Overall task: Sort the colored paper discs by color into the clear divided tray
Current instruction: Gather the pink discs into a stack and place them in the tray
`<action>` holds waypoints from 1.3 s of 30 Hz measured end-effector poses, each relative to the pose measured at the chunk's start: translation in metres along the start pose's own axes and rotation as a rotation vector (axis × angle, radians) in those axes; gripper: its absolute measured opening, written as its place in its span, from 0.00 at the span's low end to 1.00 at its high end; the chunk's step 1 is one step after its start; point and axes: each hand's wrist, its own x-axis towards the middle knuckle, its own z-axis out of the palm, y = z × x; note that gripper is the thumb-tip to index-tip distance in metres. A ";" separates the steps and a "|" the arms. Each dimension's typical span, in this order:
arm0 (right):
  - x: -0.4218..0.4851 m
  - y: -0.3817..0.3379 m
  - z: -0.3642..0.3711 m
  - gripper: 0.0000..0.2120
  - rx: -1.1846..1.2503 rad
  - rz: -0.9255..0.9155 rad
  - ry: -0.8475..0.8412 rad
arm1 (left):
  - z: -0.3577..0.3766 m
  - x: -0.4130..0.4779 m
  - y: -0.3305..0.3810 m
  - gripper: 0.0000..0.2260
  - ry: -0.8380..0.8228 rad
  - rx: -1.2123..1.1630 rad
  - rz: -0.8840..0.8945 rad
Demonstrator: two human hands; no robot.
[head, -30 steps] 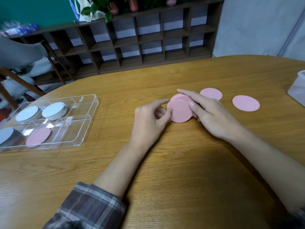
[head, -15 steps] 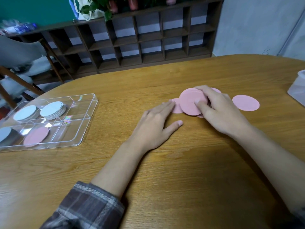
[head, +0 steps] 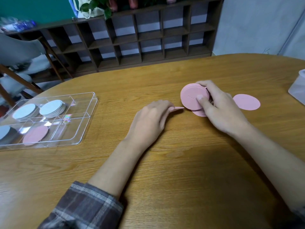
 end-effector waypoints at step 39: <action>-0.014 0.015 -0.004 0.08 0.013 -0.077 -0.086 | 0.009 -0.001 0.029 0.15 0.192 -0.298 -0.215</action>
